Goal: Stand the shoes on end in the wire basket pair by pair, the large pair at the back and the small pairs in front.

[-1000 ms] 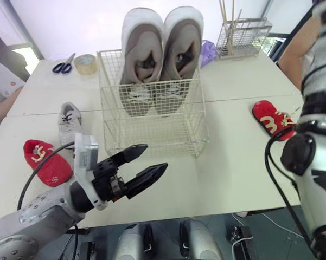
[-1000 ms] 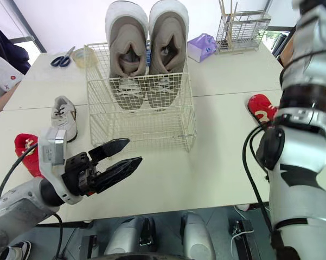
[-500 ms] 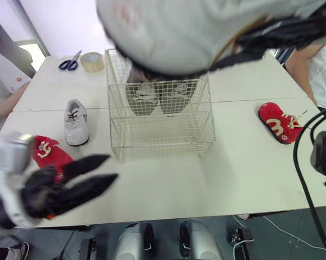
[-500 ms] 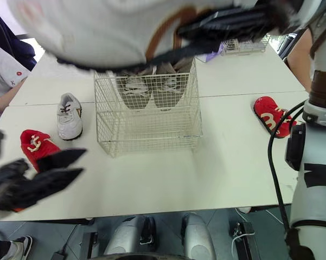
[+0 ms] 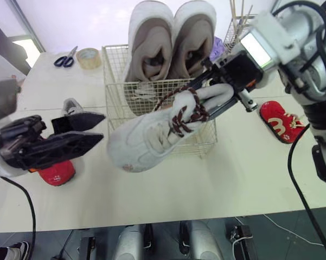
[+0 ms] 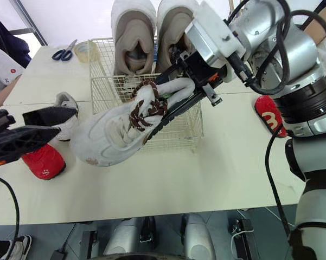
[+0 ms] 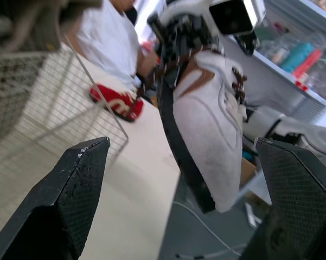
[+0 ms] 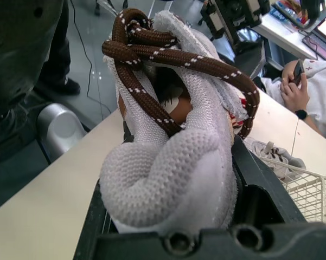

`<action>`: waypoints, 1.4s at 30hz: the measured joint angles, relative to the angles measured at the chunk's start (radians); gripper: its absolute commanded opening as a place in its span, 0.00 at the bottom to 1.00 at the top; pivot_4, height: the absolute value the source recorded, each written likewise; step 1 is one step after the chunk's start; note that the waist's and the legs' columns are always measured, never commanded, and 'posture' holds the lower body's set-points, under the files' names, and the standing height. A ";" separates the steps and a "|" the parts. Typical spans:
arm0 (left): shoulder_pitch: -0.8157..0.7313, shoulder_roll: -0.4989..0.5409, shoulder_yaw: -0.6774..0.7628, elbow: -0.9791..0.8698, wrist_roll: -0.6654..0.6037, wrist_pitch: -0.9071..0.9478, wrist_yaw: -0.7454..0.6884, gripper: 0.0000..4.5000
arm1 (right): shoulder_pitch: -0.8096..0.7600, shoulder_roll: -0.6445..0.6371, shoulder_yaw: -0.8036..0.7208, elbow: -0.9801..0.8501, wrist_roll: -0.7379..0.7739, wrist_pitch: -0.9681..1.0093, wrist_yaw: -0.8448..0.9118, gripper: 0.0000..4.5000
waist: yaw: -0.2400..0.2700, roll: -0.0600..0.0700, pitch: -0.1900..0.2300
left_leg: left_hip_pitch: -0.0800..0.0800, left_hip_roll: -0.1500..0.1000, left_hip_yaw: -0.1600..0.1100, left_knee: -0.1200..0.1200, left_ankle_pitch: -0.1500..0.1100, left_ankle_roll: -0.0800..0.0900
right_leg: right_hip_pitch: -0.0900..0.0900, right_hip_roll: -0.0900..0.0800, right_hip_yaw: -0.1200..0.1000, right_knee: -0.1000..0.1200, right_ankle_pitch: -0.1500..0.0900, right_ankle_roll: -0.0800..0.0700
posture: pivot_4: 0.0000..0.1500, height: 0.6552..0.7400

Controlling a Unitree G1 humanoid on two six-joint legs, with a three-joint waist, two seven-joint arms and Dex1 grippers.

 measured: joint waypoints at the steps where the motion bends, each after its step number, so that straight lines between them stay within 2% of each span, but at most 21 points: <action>1: -0.034 -0.002 -0.040 0.002 0.012 0.004 -0.005 1.00 | 0.002 -0.004 0.004 -0.010 0.001 0.001 0.000 0.32 | 0.000 0.000 0.000 | 0.000 0.000 0.000 0.001 0.000 0.000 | 0.000 0.000 0.000 0.000 0.000 0.000 | 1.00 1.00; 7: -0.228 -0.050 -0.261 0.025 0.065 0.043 -0.045 1.00 | 0.006 -0.011 0.007 -0.063 0.006 0.000 0.000 0.32 | 0.007 -0.001 0.000 | 0.001 0.000 -0.001 0.004 0.000 0.000 | 0.003 0.001 -0.001 0.001 0.001 0.001 | 1.00 1.00; 12: -0.331 -0.084 -0.386 0.034 0.138 0.109 -0.110 1.00 | 0.008 -0.012 0.006 -0.069 -0.003 -0.004 0.000 0.32 | 0.006 -0.002 0.000 | 0.001 0.000 -0.001 0.004 0.000 0.000 | 0.003 0.002 -0.001 0.001 0.001 0.002 | 1.00 1.00; 13: -0.345 -0.098 -0.406 0.039 0.142 0.119 -0.113 0.88 | 0.009 -0.013 0.005 -0.071 -0.003 -0.002 0.000 0.31 | 0.006 -0.002 0.000 | 0.001 0.000 -0.001 0.004 0.000 0.000 | 0.003 0.002 -0.001 0.001 0.001 0.002 | 1.00 1.00; 15: -0.372 -0.118 -0.425 0.055 0.139 0.132 -0.115 0.71 | 0.015 -0.016 0.000 -0.071 -0.005 0.004 0.000 0.31 | 0.006 -0.002 0.000 | 0.001 0.000 -0.001 0.004 0.001 0.000 | 0.003 0.002 -0.001 0.002 0.001 0.002 | 1.00 1.00; 19: -0.397 -0.141 -0.431 0.075 0.136 0.142 -0.101 0.30 | 0.029 -0.026 -0.019 -0.071 -0.011 0.026 -0.002 0.31 | 0.006 -0.002 0.000 | 0.001 0.000 -0.001 0.005 0.001 0.000 | 0.004 0.001 -0.001 0.002 0.001 0.002 | 1.00 1.00; 20: -0.397 -0.147 -0.431 0.079 0.137 0.143 -0.089 0.30 | 0.029 -0.026 -0.024 -0.071 -0.013 0.028 -0.003 0.31 | 0.006 -0.002 0.000 | 0.001 0.000 -0.002 0.005 0.001 0.000 | 0.004 0.001 -0.001 0.002 0.001 0.002 | 1.00 1.00; 23: -0.393 -0.164 -0.428 0.077 0.131 0.144 -0.060 0.29 | 0.032 -0.024 -0.044 -0.070 -0.023 0.044 -0.001 0.58 | 0.006 -0.002 0.000 | 0.001 0.000 -0.002 0.005 0.001 0.000 | 0.004 0.001 -0.001 0.002 0.001 0.003 | 1.00 1.00; 26: -0.351 -0.195 -0.400 0.069 0.121 0.126 -0.018 0.29 | 0.034 0.012 -0.078 -0.047 -0.054 0.062 0.000 0.93 | 0.006 -0.003 0.000 | 0.002 0.000 -0.002 0.005 0.001 0.000 | 0.005 0.001 -0.001 0.003 0.001 0.003 | 1.00 1.00; 27: -0.346 -0.201 -0.397 0.065 0.118 0.122 -0.011 0.29 | 0.036 0.018 -0.089 -0.038 -0.064 0.069 0.000 0.99 | 0.006 -0.003 0.000 | 0.002 0.000 -0.002 0.005 0.001 0.000 | 0.004 0.001 -0.001 0.003 0.001 0.003 | 1.00 1.00; 30: -0.291 -0.224 -0.356 0.032 0.090 0.086 0.036 0.29 | 0.055 0.016 -0.147 0.020 -0.126 0.135 -0.016 0.99 | 0.009 -0.003 -0.001 | 0.002 0.000 -0.003 0.006 0.001 0.000 | 0.006 0.000 0.000 0.003 0.001 0.003 | 1.00 1.00; 34: -0.191 -0.273 -0.267 -0.026 0.033 0.013 0.118 0.29 | 0.159 -0.114 -0.269 0.157 -0.210 0.299 -0.110 0.99 | 0.018 -0.006 -0.002 | 0.002 -0.002 -0.005 0.006 0.001 0.000 | 0.008 -0.001 -0.001 -0.001 0.001 0.002 | 1.00 1.00; 36: -0.168 -0.313 -0.243 -0.055 0.014 -0.030 0.156 0.29 | 0.228 -0.117 -0.351 0.160 -0.157 0.414 -0.158 0.99 | 0.011 -0.006 -0.002 | 0.003 -0.002 -0.005 0.006 0.001 0.000 | 0.009 -0.002 -0.001 -0.001 0.001 0.002 | 1.00 1.00; 42: -0.166 -0.439 -0.238 -0.124 -0.002 -0.171 0.276 0.29 | 0.345 -0.014 -0.673 0.083 0.189 0.891 -0.448 0.99 | 0.007 -0.006 -0.002 | 0.011 0.001 -0.005 0.004 0.002 -0.002 | 0.014 0.000 -0.001 0.002 0.002 0.001 | 1.00 1.00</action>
